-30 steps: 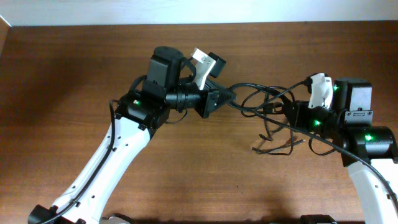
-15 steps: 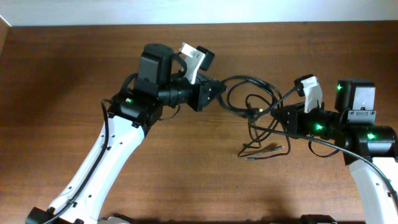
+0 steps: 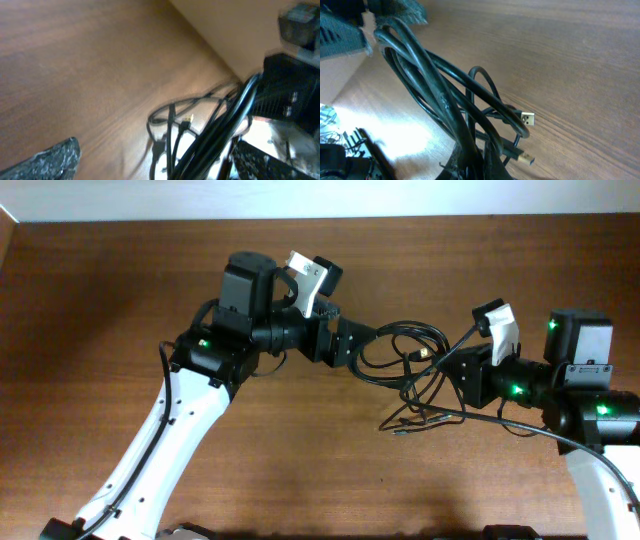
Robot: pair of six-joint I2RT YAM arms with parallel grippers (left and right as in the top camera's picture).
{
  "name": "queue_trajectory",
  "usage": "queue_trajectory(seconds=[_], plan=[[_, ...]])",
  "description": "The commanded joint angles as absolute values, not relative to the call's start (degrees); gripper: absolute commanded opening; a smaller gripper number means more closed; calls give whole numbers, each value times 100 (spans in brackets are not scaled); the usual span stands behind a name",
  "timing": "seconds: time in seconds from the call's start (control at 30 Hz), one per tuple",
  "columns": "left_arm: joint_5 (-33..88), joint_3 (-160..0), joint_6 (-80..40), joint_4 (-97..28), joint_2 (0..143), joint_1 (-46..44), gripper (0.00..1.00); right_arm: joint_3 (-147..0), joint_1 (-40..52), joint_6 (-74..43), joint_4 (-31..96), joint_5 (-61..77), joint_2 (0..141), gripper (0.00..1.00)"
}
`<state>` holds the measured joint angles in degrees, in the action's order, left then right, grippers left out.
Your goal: Untangle cables
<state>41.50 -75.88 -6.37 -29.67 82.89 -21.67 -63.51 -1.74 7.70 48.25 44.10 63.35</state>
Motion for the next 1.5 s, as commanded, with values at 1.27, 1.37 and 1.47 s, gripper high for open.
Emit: queue_trajectory(seconds=[1.27, 1.37, 1.47], plan=[[4348, -7677, -108, -2362, 8162, -2814, 0, -6333, -196, 838, 5310, 4128, 6224, 99], [4740, -7677, -108, -2357, 8162, -2814, 0, -6333, -196, 838, 5221, 4125, 6224, 99], [5251, -7677, -102, -2359, 8162, -2840, 0, -6333, -196, 834, 5074, 3844, 6239, 99]])
